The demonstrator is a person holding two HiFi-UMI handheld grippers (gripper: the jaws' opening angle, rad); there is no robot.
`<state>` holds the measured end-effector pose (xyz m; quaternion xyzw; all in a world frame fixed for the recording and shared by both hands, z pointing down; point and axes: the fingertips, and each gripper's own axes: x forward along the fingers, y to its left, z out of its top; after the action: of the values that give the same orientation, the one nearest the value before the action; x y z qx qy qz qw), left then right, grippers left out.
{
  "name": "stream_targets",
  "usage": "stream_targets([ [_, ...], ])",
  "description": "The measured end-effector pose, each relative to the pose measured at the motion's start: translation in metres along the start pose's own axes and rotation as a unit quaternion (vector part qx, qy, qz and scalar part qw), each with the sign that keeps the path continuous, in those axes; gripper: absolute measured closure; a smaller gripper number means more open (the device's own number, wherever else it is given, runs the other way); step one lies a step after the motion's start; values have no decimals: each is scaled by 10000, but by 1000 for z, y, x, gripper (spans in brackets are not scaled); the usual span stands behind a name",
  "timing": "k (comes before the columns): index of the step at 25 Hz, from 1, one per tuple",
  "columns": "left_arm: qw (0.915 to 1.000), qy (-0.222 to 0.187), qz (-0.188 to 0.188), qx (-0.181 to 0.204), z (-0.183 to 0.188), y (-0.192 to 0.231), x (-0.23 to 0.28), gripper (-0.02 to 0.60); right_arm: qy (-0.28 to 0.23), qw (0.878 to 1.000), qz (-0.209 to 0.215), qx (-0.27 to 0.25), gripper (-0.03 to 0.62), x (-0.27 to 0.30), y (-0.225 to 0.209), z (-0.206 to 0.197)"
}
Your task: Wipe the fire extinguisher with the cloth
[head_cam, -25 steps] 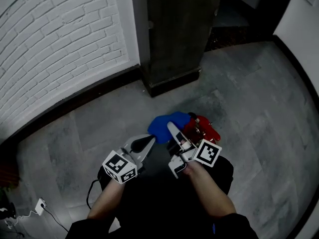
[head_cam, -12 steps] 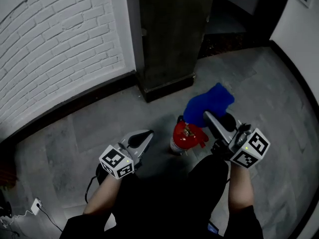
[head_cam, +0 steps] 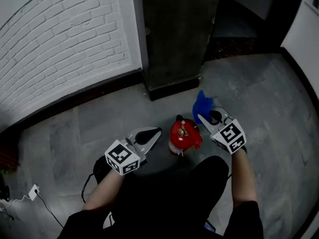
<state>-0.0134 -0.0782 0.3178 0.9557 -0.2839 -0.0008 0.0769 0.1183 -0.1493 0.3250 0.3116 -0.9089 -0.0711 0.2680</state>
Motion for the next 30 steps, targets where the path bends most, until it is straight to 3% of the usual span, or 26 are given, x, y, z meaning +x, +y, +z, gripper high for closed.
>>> stream_targets([
  [3,9999,94,113,17,-5,-5,2,580,306,9982,457,-220,533,17,17,-29],
  [8,9990,280,331,-143,-23,-9,2,580,-196,9943,791,684,534,29,19,-46],
  [11,9982,333,464,-180,-25,-9,4,580,-444,9855,1159,1153,534,40,16,-45],
  [17,9970,435,620,-134,-25,-6,16,580,-793,9421,2310,2298,534,66,20,-50],
  [21,9960,640,623,8,-27,-7,17,580,-962,9008,2852,3129,535,74,16,-57],
  [26,9906,1063,268,813,-8,-20,27,580,-952,8548,3346,3851,535,80,16,-69],
  [30,9920,996,-78,768,2,-17,33,580,-761,8308,3498,4262,536,93,18,-96],
])
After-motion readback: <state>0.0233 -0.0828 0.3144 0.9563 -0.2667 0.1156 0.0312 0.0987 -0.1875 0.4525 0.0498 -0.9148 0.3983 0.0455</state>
